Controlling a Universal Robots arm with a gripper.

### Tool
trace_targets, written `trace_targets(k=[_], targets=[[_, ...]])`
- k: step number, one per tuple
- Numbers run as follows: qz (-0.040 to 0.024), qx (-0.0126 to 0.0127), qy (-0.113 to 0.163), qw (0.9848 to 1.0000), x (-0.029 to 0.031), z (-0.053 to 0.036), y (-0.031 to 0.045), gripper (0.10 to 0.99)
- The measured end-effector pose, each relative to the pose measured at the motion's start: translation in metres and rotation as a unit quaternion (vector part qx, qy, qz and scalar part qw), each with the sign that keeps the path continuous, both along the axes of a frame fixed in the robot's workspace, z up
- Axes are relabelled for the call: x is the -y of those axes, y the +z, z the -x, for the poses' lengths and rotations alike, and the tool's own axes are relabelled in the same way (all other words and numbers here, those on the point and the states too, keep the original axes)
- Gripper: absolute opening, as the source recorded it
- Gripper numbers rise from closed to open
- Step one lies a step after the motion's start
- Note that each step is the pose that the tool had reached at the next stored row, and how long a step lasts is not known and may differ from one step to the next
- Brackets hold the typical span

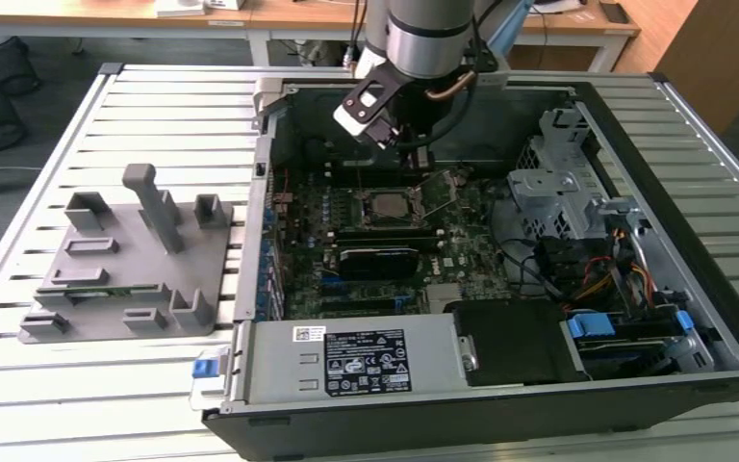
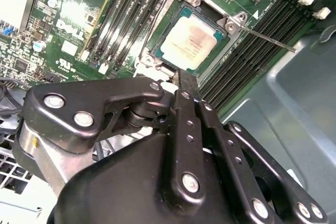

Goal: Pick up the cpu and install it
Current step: 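Close the cpu cover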

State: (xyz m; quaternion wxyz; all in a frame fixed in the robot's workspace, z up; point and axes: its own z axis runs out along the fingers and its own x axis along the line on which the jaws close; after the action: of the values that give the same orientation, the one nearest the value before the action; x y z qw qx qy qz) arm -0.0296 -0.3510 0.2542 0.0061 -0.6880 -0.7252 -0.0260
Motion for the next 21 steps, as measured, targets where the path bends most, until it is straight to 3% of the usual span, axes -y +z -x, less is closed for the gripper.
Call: trace_targets(k=[9, 21], targets=[[0.0001, -0.0009, 0.0, 1.0, 0.0001, -0.0145, 0.0001, 0.106], [0.0001, -0.0022, 0.009, 1.0, 0.0001, -0.0262, 0.0, 0.106]])
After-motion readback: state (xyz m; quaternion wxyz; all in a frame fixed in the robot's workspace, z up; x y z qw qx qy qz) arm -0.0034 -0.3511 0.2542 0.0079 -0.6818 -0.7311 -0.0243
